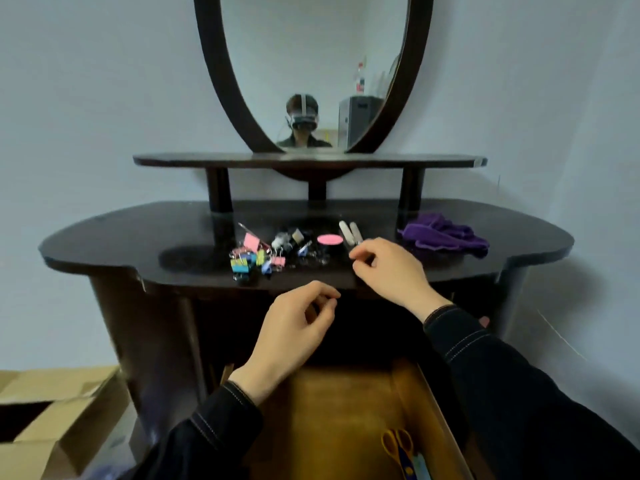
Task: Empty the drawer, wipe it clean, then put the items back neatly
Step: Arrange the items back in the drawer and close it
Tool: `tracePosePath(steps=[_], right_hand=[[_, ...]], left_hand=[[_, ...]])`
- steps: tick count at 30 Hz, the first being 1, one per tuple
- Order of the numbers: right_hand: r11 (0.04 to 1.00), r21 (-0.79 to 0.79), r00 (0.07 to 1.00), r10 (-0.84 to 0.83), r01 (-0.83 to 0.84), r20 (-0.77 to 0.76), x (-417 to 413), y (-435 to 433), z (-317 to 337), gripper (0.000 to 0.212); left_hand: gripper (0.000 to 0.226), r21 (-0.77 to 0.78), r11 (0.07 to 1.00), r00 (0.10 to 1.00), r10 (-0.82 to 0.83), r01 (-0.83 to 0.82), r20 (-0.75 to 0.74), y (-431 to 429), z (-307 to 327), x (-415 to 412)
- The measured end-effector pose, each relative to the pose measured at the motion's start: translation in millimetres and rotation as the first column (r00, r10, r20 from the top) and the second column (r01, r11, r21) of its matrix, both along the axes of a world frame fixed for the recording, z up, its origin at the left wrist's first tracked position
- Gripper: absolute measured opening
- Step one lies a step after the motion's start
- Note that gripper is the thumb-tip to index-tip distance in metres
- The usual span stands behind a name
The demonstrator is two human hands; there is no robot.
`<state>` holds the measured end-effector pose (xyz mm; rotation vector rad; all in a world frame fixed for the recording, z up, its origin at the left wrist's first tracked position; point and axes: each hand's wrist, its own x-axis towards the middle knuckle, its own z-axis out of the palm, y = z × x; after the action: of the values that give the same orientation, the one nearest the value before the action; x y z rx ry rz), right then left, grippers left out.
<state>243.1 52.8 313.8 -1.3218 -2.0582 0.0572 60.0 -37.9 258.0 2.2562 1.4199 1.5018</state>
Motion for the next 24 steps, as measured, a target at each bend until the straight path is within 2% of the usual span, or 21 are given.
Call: tracePosePath(steps=[2,5,10,12,15,17,20,22,24], right_hand=[[0.997,-0.078,0.999,-0.021,0.025,0.045,-4,16,-2,0.011],[0.989,-0.144,0.999,-0.045,0.045,0.009,-5,33,0,0.009],[0.961,-0.22,0.972,-0.197,0.166,-0.129,-6,54,9,0.013],[0.952,-0.211,0.962,-0.248,0.222,-0.109,-11,60,9,0.025],[0.948,-0.153,0.958,-0.285,0.278,-0.027,-20,70,7,0.05],[0.952,-0.13,0.96,-0.278,0.277,0.013,-25,78,7,0.057],[0.956,-0.121,0.959,-0.252,0.267,0.128,-34,88,9,0.046],[0.955,-0.1,0.947,-0.257,0.279,0.193,-39,93,9,0.035],[0.95,-0.085,0.937,-0.278,0.301,0.213,-42,96,9,0.035]], left_hand=[[0.011,0.097,0.993,0.995,0.077,-0.07,-0.07,0,12,-10],[0.012,0.205,0.964,0.974,0.195,-0.169,-0.112,11,30,-21],[0.017,0.163,0.951,0.923,0.296,-0.262,-0.246,59,62,-20],[0.021,0.166,0.93,0.881,0.365,-0.329,-0.302,79,69,-16],[0.027,0.098,0.899,0.847,0.435,-0.426,-0.307,99,70,-13],[0.026,0.032,0.902,0.875,0.427,-0.431,-0.228,106,69,-16],[0.026,-0.047,0.912,0.908,0.409,-0.406,0.094,107,71,-30],[0.035,-0.097,0.92,0.86,0.389,-0.379,0.329,106,73,-37],[0.041,-0.103,0.918,0.821,0.39,-0.384,0.417,105,75,-40]])
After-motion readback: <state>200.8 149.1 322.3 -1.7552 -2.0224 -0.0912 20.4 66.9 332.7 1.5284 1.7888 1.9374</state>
